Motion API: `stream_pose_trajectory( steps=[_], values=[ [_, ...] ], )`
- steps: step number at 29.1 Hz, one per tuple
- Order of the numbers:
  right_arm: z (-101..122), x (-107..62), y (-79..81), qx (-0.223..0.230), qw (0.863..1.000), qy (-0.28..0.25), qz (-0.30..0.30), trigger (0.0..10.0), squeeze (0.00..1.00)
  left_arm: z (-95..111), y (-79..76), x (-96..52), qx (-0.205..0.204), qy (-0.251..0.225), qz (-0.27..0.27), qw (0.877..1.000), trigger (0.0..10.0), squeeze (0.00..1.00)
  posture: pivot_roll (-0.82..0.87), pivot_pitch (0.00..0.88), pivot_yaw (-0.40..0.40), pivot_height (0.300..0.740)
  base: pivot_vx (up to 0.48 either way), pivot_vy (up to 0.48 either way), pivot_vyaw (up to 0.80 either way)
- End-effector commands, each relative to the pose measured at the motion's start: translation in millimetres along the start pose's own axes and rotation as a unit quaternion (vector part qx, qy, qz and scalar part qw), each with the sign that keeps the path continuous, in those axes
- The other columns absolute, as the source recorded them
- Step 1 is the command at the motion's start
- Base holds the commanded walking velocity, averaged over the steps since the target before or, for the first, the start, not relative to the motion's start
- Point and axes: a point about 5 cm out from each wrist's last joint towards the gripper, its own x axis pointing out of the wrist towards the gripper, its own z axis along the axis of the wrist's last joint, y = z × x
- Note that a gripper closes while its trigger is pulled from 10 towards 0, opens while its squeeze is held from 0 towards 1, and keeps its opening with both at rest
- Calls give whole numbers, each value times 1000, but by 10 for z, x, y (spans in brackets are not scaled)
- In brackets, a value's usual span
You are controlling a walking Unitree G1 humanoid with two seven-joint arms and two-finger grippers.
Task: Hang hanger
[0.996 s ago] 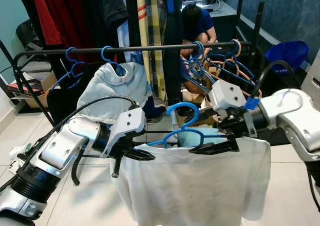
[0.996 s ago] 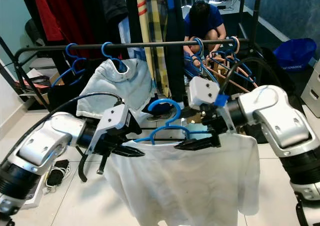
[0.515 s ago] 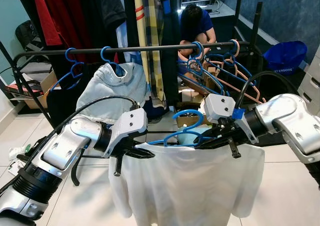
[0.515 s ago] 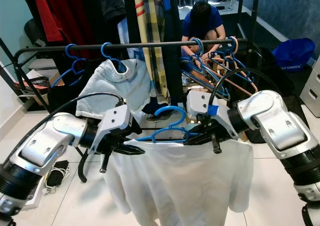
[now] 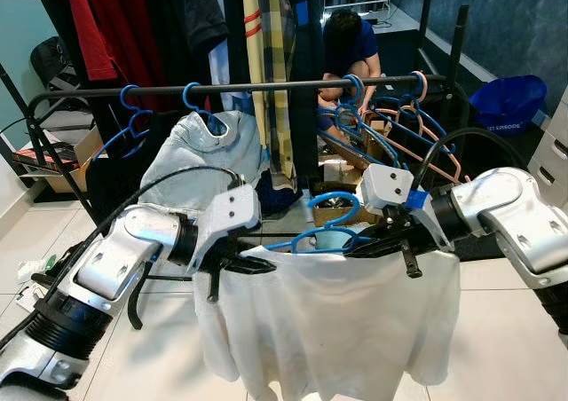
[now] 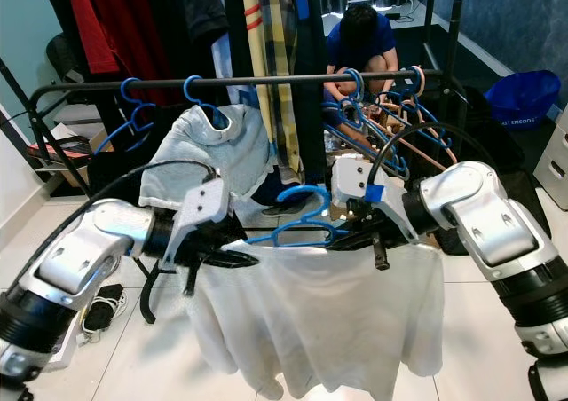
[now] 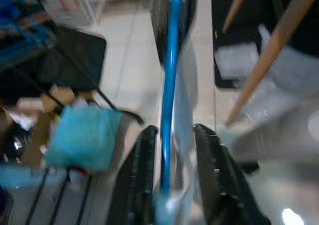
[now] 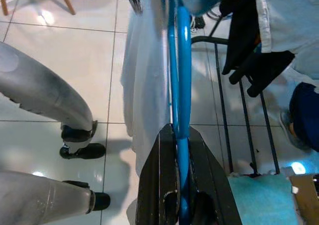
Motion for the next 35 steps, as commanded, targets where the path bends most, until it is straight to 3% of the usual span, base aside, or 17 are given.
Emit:
stream_pose_trajectory(
  steps=[1,5,12,14,15,16,17,23,35],
  values=[
    [24,-20,-17,-3,1000,-12,-9,0,0,-5,68,-95,-14,-10,25,1000,10000,1000,-136,0,109,740,0,0,0],
    [-27,-126,-54,9,999,-15,-33,0,0,34,191,-425,-28,-52,73,996,10000,1000,-134,0,109,740,0,0,0],
    [-30,-270,-83,14,998,-31,-50,0,0,5,217,-634,-38,-69,104,991,10000,1000,-131,0,108,740,0,0,0],
    [-30,-270,-83,14,998,-31,-50,0,0,5,217,-634,-38,-69,104,991,10000,1000,-131,0,108,740,0,0,0],
    [4,-382,-92,11,997,-45,-55,0,0,-28,227,-714,-45,-79,116,989,10000,886,-133,0,110,740,0,0,0],
    [4,-382,-92,11,997,-45,-55,0,0,-28,227,-714,-45,-79,116,989,10000,886,-133,0,110,740,0,0,0],
    [43,-493,-89,7,997,-60,-57,0,0,-64,224,-779,-56,-89,118,987,10000,0,-133,0,110,740,0,0,0],
    [98,-716,-95,0,995,-75,-72,0,0,-195,186,-833,-72,-76,106,989,10000,0,-142,0,119,740,0,0,0],
    [190,-799,-57,-16,992,-102,-67,0,0,-291,218,-712,-83,-74,114,987,10000,0,-144,0,123,740,0,0,0]
  ],
)
